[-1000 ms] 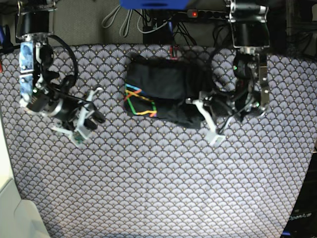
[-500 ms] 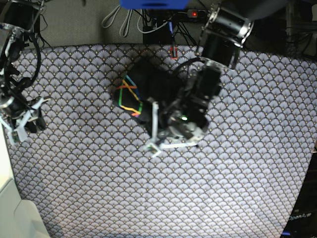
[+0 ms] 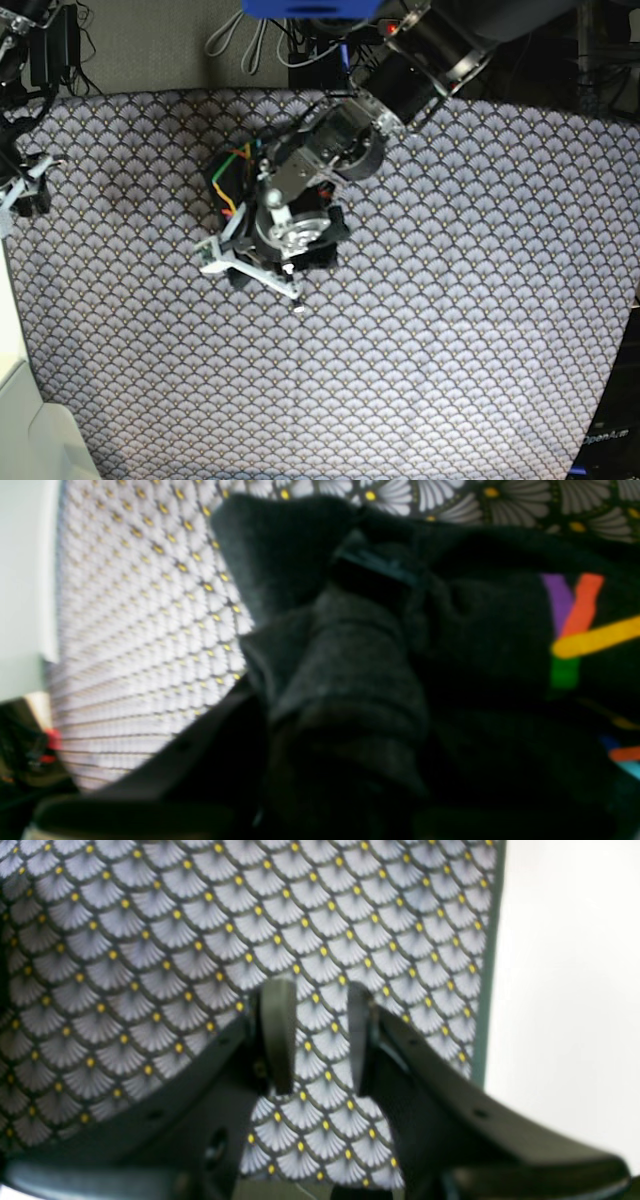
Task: Fold the T-shirt properly
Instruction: 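Grasp the bundle with the left gripper and rotate it upright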
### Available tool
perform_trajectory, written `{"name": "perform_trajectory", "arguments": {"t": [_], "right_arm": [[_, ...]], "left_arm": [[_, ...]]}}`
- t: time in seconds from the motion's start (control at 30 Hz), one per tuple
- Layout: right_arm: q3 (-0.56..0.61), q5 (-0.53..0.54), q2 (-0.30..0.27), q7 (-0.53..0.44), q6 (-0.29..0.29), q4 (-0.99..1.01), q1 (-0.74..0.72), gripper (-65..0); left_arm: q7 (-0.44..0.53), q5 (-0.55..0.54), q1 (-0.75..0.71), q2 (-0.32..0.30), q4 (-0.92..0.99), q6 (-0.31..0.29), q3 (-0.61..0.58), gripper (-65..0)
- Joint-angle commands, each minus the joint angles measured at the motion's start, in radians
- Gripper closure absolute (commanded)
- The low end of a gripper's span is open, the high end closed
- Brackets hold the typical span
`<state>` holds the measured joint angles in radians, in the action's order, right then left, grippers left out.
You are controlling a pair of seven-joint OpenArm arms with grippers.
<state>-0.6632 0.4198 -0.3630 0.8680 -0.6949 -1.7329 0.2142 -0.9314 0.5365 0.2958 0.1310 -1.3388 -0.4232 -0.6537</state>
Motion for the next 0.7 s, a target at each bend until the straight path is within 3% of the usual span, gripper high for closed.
{"name": "perform_trajectory", "arguments": {"t": [0.0, 0.4, 0.67], "right_arm": [[-0.019, 0.012, -0.017, -0.020, -0.003, -0.017, 0.001, -16.0], [-0.089, 0.009, 0.019, -0.020, -0.003, -0.019, 0.020, -16.0], [-0.088, 0.009, 0.019, -0.020, -0.003, -0.025, 0.038, -16.0]], "left_arm": [[0.015, 0.024, 0.033, 0.025, 0.003, 0.008, -0.008, -0.3], [0.019, 0.046, 0.041, 0.026, 0.051, 0.008, -0.039, -0.4], [0.082, 0.047, 0.059, 0.026, 0.048, 0.008, -0.041, -0.4]]}}
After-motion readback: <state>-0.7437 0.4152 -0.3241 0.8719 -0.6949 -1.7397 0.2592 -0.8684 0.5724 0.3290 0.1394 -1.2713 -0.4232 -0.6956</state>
